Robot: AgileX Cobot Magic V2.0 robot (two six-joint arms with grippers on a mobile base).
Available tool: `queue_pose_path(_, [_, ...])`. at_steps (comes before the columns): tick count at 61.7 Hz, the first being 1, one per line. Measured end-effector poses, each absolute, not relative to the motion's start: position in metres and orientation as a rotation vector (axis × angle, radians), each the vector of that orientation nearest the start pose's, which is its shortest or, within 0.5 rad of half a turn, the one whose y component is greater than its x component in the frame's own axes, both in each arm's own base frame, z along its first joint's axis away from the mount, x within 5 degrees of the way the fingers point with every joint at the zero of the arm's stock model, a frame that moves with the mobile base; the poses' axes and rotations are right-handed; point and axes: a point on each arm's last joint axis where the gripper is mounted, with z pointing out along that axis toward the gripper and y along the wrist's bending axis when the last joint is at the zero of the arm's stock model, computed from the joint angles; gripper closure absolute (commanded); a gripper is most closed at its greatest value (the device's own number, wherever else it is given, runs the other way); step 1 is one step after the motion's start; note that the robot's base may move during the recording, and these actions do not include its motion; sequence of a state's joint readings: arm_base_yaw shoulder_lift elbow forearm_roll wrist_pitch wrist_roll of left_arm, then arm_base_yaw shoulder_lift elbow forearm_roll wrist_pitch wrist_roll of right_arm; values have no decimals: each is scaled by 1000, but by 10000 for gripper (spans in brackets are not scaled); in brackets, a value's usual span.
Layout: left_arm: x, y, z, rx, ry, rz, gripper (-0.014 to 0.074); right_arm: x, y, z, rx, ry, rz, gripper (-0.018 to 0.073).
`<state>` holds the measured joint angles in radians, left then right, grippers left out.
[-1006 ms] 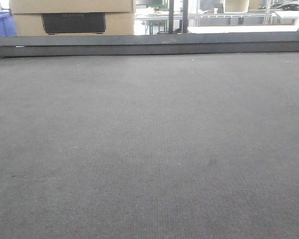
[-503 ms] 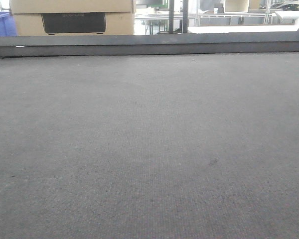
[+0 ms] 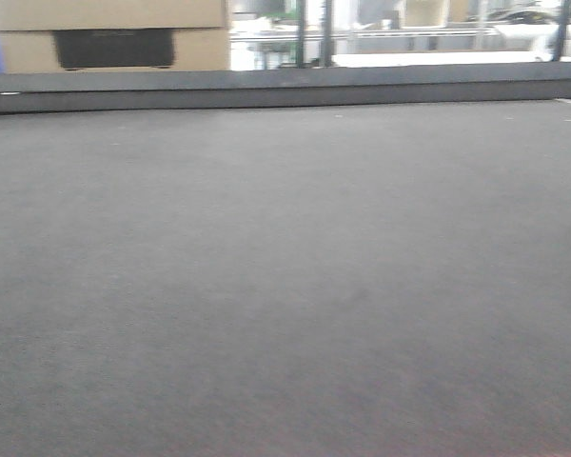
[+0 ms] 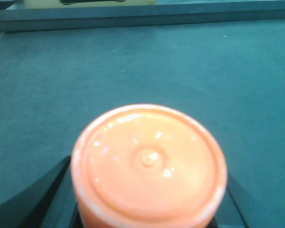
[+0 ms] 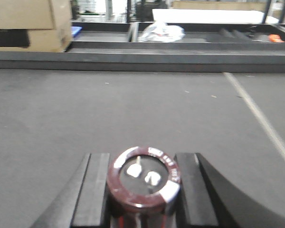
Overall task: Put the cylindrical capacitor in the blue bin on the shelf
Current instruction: 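Drive the base to the shelf of blue bins holding both cylinders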
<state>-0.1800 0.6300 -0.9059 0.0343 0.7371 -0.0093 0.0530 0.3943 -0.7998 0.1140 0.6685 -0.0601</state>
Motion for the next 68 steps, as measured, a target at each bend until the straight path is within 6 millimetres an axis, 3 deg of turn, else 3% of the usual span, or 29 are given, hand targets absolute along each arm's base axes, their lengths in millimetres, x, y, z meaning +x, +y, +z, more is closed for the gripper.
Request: queue_pose_path(68, [104, -17, 397, 175, 1937, -86, 707, 54, 9, 389, -72, 1743, 122, 687])
